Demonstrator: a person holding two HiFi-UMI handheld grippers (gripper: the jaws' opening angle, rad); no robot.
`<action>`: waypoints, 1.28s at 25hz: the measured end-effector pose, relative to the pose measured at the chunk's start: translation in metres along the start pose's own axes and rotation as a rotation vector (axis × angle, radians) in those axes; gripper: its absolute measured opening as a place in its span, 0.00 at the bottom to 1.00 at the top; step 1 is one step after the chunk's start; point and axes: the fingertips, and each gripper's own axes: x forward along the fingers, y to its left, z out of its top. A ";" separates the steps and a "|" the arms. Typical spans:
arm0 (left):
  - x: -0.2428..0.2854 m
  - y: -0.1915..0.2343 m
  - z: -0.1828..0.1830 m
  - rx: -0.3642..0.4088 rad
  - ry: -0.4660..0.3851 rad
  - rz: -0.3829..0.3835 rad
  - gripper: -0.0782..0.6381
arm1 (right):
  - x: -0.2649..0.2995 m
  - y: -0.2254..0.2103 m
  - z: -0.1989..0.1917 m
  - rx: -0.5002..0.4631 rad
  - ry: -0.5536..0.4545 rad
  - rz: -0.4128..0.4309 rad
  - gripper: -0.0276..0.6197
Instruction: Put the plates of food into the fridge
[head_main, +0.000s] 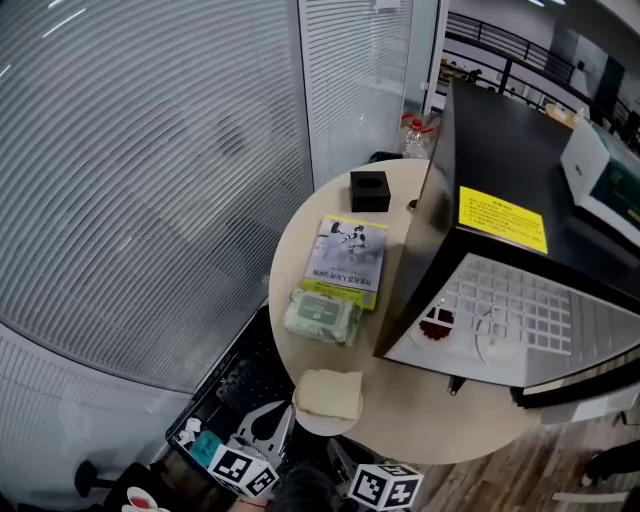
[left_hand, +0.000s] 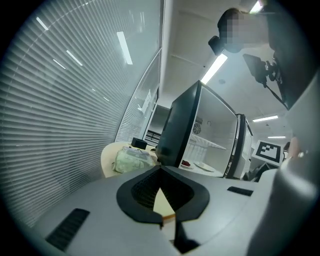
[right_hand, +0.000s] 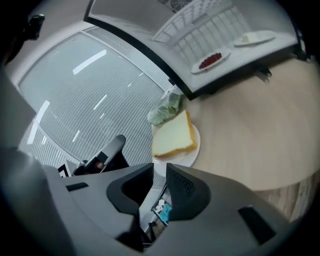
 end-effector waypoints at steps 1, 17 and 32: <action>0.001 0.002 -0.002 0.000 0.008 -0.003 0.10 | 0.004 -0.003 -0.007 0.048 0.011 -0.002 0.14; 0.001 0.023 -0.021 -0.007 0.081 -0.071 0.10 | 0.064 -0.035 -0.025 0.772 -0.162 0.021 0.32; 0.010 0.031 -0.022 -0.013 0.093 -0.074 0.10 | 0.064 -0.033 -0.010 0.787 -0.254 0.174 0.09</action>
